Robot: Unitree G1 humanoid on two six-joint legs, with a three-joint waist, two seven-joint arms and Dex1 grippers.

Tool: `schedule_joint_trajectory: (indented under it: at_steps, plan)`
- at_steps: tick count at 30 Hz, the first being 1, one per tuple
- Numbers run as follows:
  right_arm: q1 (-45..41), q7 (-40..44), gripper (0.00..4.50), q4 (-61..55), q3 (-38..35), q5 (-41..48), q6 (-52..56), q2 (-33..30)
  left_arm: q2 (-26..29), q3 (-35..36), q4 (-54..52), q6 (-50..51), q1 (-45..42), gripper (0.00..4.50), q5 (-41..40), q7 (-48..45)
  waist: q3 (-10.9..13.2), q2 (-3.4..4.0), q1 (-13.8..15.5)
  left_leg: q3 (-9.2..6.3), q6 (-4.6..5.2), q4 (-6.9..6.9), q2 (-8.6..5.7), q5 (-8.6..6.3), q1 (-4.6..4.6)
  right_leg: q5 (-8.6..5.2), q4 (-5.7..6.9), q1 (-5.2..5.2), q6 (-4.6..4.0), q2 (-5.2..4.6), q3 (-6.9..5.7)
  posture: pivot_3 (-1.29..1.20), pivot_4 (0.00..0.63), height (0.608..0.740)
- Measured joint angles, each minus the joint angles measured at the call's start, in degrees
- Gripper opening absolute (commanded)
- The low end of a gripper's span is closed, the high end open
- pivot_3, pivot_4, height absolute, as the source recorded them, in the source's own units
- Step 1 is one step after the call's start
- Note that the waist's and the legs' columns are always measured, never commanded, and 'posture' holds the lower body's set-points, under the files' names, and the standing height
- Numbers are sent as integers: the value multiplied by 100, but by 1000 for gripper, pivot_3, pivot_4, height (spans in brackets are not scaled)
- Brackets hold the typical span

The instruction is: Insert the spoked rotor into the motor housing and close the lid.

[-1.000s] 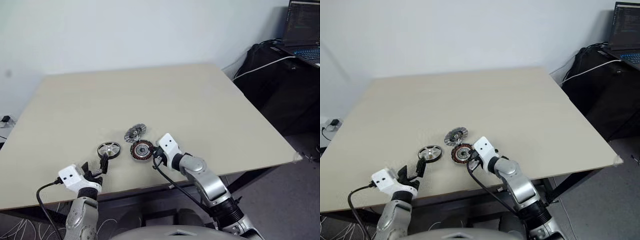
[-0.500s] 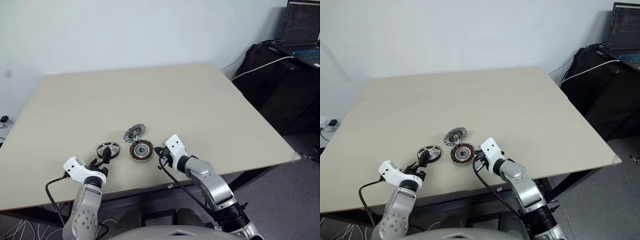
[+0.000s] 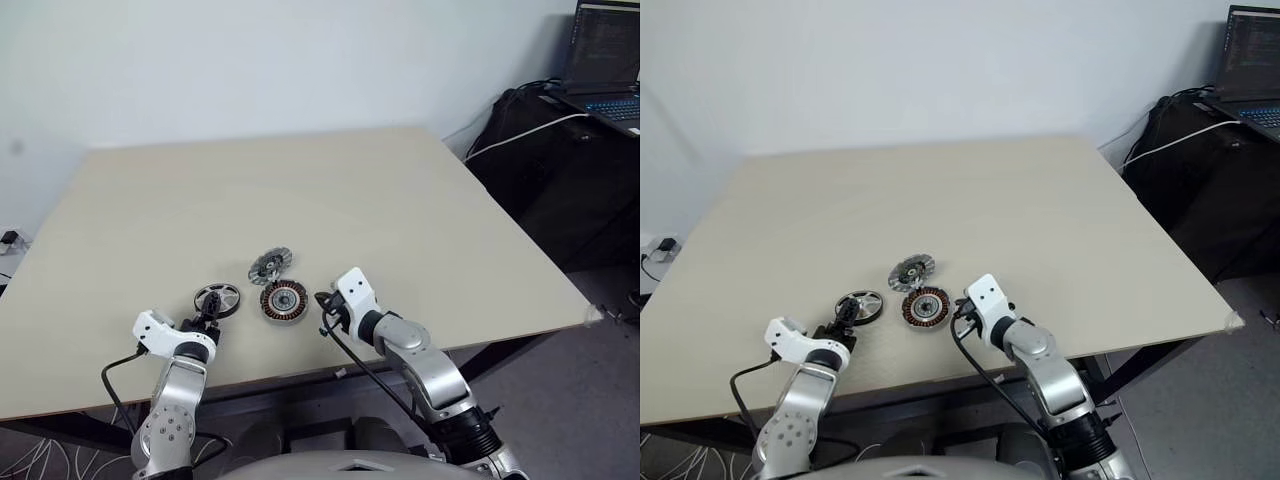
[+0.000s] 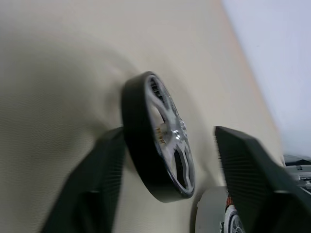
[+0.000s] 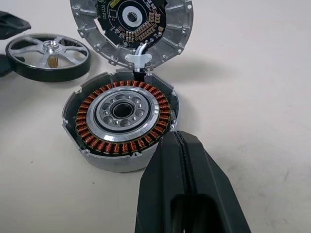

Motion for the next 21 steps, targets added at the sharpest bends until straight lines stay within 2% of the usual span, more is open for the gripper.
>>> schedule_joint_trajectory:
  at_steps: [5,6,14,21]
  plan:
    - [3,-20,0,0,-2,2,2,5,0,1,9,-14,-1,578,-146,22,0,-1,7,0,-1,0,0,-1,0,0,0,0,0,0,0,0,0,740]
    - [3,-23,0,0,-7,4,3,5,0,1,9,-23,-7,401,-166,25,-1,-1,8,0,-2,0,0,-1,0,0,0,0,0,0,0,0,0,740]
    - [45,-49,0,-1,-71,10,4,-9,-4,119,16,-301,5,403,-309,-34,-2,-3,3,1,-1,0,0,0,-1,-1,0,-2,-1,1,1,0,0,740]
    - [188,-52,0,-34,-109,10,12,-43,-12,371,-498,-960,104,403,-1145,-1240,-2,-8,43,3,-4,1,-3,-3,-7,-2,-7,-1,-3,-4,-1,0,0,740]
